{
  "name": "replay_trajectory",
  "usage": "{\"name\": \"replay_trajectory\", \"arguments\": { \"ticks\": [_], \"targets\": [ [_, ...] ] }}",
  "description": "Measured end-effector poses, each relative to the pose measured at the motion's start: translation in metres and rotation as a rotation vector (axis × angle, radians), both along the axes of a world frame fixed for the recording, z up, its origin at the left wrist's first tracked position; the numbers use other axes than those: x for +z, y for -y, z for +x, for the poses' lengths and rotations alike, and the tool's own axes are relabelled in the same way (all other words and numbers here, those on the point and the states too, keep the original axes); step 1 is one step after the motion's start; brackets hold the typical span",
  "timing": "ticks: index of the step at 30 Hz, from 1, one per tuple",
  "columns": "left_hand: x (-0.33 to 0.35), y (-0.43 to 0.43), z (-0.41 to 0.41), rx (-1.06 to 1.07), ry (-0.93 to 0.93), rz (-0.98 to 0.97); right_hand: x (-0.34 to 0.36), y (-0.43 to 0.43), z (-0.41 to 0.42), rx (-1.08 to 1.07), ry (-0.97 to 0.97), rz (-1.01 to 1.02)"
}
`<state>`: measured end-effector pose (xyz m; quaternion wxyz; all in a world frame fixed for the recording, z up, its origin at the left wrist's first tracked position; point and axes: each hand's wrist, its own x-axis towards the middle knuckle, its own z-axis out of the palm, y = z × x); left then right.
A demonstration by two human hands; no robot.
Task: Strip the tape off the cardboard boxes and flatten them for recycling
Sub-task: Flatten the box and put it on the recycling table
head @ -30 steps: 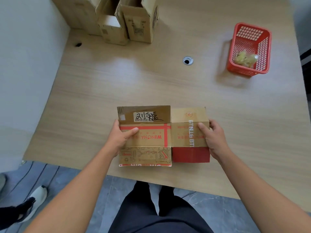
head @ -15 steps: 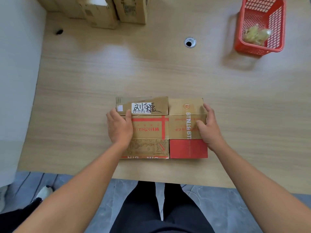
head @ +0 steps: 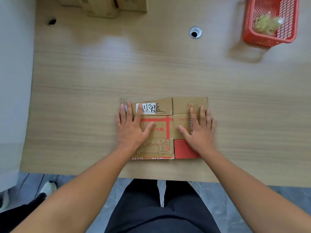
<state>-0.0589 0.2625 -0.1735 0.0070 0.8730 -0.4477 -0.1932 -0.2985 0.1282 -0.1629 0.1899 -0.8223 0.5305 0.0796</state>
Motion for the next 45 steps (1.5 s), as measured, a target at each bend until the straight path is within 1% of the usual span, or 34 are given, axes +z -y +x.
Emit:
{"name": "replay_trajectory", "arguments": {
  "ticks": [3, 5, 8, 10, 11, 12, 13, 15, 16, 19, 21, 22, 23, 26, 27, 29, 31, 32, 34, 37, 39, 42, 45],
  "targets": [
    [-0.005, 0.001, -0.001, 0.002, 0.013, 0.005, -0.011, -0.006, 0.001, 0.029, -0.064, -0.031],
    [-0.005, 0.003, 0.001, 0.007, -0.002, 0.018, -0.013, -0.001, 0.001, 0.029, -0.079, -0.006],
    [0.005, 0.003, 0.012, -0.047, -0.134, 0.054, -0.001, -0.001, 0.004, 0.001, -0.12, 0.046],
    [0.013, -0.006, 0.019, -0.035, -0.222, 0.009, 0.007, -0.01, 0.009, -0.106, -0.134, 0.028],
    [0.016, -0.012, 0.018, 0.0, -0.218, -0.033, 0.009, -0.016, 0.01, -0.146, -0.119, 0.024],
    [0.017, -0.02, 0.013, 0.041, -0.191, -0.069, 0.01, -0.022, 0.008, -0.138, -0.099, 0.026],
    [0.017, -0.029, 0.005, 0.07, -0.166, -0.081, 0.009, -0.03, 0.004, -0.084, -0.088, 0.03],
    [0.014, -0.045, -0.015, 0.067, -0.137, -0.025, 0.003, -0.045, -0.007, 0.042, -0.115, 0.037],
    [0.011, -0.052, -0.022, 0.051, -0.111, 0.011, -0.002, -0.049, -0.012, 0.066, -0.13, 0.041],
    [0.006, -0.055, -0.024, 0.051, -0.065, 0.032, -0.011, -0.048, -0.014, 0.044, -0.14, 0.037],
    [0.009, -0.047, -0.023, 0.075, -0.115, 0.063, -0.006, -0.043, -0.009, 0.045, -0.144, 0.022],
    [0.015, -0.046, -0.024, 0.125, -0.16, 0.084, -0.001, -0.043, -0.008, 0.022, -0.127, 0.025],
    [0.021, -0.047, -0.025, 0.199, -0.2, 0.093, 0.003, -0.044, -0.007, -0.049, -0.101, 0.036],
    [0.033, -0.044, -0.028, 0.377, -0.212, 0.068, 0.015, -0.041, -0.005, -0.43, -0.005, 0.065],
    [0.036, -0.043, -0.028, 0.426, -0.218, 0.048, 0.018, -0.042, -0.009, -0.495, -0.008, 0.07],
    [0.043, -0.04, -0.028, 0.512, -0.303, -0.038, 0.025, -0.042, -0.022, -0.488, 0.007, 0.096],
    [0.048, -0.034, -0.028, 0.535, -0.477, -0.136, 0.033, -0.04, -0.043, -0.51, 0.131, 0.155],
    [0.05, -0.032, -0.03, 0.516, -0.536, -0.178, 0.037, -0.038, -0.056, -0.525, 0.198, 0.165],
    [0.061, -0.025, -0.04, 0.449, -0.572, -0.236, 0.046, -0.032, -0.087, -0.558, 0.308, 0.195],
    [0.076, -0.005, -0.073, 0.359, -0.558, -0.291, 0.067, -0.026, -0.137, -0.575, 0.42, 0.291],
    [0.091, 0.011, -0.105, 0.284, -0.526, -0.331, 0.082, -0.026, -0.175, -0.547, 0.476, 0.293],
    [0.118, 0.039, -0.169, 0.141, -0.524, -0.392, 0.109, -0.028, -0.245, -0.584, 0.585, 0.159],
    [0.151, 0.068, -0.248, -0.013, -0.538, -0.46, 0.137, -0.029, -0.33, -0.667, 0.632, 0.016]
  ]
}}
